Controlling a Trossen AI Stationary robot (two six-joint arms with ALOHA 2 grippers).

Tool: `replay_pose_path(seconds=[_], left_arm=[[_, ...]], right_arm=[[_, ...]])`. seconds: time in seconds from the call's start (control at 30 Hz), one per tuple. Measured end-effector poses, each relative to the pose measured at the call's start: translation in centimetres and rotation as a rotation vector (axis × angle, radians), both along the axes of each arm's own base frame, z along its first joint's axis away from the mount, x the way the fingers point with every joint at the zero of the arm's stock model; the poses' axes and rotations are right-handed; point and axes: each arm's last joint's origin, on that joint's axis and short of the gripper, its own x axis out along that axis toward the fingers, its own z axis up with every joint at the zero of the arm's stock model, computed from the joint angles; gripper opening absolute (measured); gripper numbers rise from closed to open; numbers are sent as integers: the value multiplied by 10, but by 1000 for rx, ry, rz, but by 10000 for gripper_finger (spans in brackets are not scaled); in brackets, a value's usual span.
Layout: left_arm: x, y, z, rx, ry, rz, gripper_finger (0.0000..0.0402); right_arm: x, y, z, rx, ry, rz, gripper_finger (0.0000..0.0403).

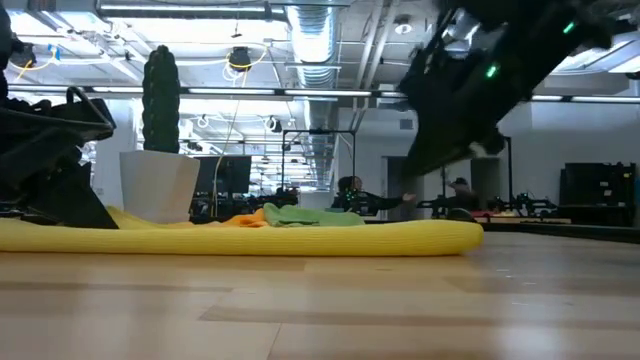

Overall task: Fold microfiber towels
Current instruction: Fold the yellow microfiber towel

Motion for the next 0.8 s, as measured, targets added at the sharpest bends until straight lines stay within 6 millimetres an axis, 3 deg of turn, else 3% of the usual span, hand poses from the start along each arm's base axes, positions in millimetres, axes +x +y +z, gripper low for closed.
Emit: replay_pose_path(seconds=[0.1,0.17,0.3,0.47,0.63,0.8], left_arm=[[1,-1,6,-8,-18,-17,0],[3,-2,12,-10,-31,-42,0],[6,-5,24,-16,-69,-79,0],[10,-8,38,-41,-107,-112,0],[22,-18,51,-62,-230,-121,0],[29,-35,41,-73,-300,-149,0]], right_arm=[[0,19,12,12,-99,78,70],[3,33,7,15,-130,144,70],[5,52,-21,63,-77,222,70],[1,61,-61,135,35,192,70],[3,61,-62,165,28,183,70],[1,61,-54,156,35,220,70]])
